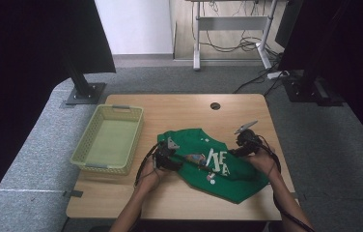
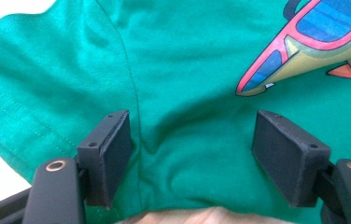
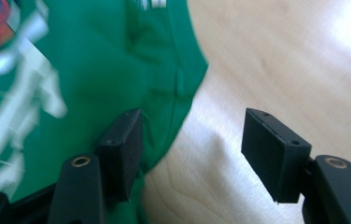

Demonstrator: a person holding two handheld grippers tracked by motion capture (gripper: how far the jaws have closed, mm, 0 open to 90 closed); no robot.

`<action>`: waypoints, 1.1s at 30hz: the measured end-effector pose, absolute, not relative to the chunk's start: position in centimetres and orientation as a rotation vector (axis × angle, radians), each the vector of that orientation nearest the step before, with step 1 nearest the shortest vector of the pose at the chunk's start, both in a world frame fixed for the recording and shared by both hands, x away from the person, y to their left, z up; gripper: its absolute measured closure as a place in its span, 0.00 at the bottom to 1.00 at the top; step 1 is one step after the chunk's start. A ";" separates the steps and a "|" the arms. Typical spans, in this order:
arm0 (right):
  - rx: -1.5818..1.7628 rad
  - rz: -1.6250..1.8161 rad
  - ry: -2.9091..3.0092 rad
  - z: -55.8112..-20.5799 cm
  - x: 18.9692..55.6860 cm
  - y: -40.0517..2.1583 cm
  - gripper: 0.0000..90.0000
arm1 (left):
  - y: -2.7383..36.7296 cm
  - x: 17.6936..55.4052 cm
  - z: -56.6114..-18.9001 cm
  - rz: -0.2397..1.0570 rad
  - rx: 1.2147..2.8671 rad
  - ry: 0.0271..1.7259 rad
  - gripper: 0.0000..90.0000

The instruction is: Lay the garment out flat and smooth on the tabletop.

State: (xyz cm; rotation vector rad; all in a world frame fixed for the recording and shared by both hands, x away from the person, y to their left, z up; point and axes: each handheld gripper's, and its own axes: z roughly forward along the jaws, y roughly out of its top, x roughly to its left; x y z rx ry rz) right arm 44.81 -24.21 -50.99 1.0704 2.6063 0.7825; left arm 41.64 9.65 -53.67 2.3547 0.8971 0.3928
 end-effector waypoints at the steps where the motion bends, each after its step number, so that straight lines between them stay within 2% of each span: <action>1: 1.070 0.783 2.606 -51.0 44.8 -24.2 0.42 | 9.7 41.6 -53.7 0.393 2.355 0.897 0.31; 5: 1.025 0.717 2.677 -52.7 43.5 -23.6 0.43 | 10.3 41.8 -53.6 0.393 2.354 0.912 0.31; 10: 0.983 0.742 2.738 -53.0 41.9 -22.6 0.43 | 11.1 42.2 -53.6 0.410 2.348 0.946 0.31; 12: 0.884 0.723 2.807 -52.8 40.5 -21.4 0.43 | 11.4 42.5 -53.5 0.459 2.348 0.972 0.31; 16: 0.872 0.722 2.798 -52.5 40.4 -21.4 0.43 | 11.6 42.1 -53.1 0.479 2.355 0.961 0.34; 19: 1.006 0.787 2.684 -51.3 42.3 -22.2 0.48 | 11.8 41.2 -52.9 0.400 2.338 0.960 0.33; 22: 1.012 0.795 2.674 -51.4 42.6 -22.1 0.49 | 11.8 41.2 -52.9 0.400 2.338 0.960 0.32; 23: 1.012 0.795 2.674 -51.4 42.6 -22.1 0.49 | 11.5 40.4 -53.2 0.354 2.357 0.950 0.32; 24: 0.997 0.785 2.694 -52.1 43.4 -20.4 0.52 | 11.3 40.3 -53.3 0.349 2.367 0.948 0.29; 26: 0.985 0.759 2.699 -52.4 43.6 -20.0 0.55 | 11.2 40.2 -53.5 0.353 2.370 0.948 0.29; 28: 1.004 0.764 2.706 -52.9 43.7 -19.2 0.71 | 11.4 40.3 -53.6 0.337 2.362 0.966 0.28; 30: 1.005 0.765 2.716 -52.8 43.8 -19.1 0.71 | 11.4 40.3 -53.6 0.337 2.362 0.966 0.28; 31: 1.005 0.765 2.716 -52.8 43.8 -19.1 0.76 | 11.6 40.4 -53.6 0.324 2.355 0.977 0.28; 32: 1.005 0.765 2.716 -52.8 43.8 -19.1 0.76 | 11.6 40.4 -53.6 0.324 2.355 0.977 0.28; 33: 1.013 0.774 2.740 -52.8 43.8 -19.0 0.88 | 11.8 40.4 -53.6 0.325 2.355 0.984 0.28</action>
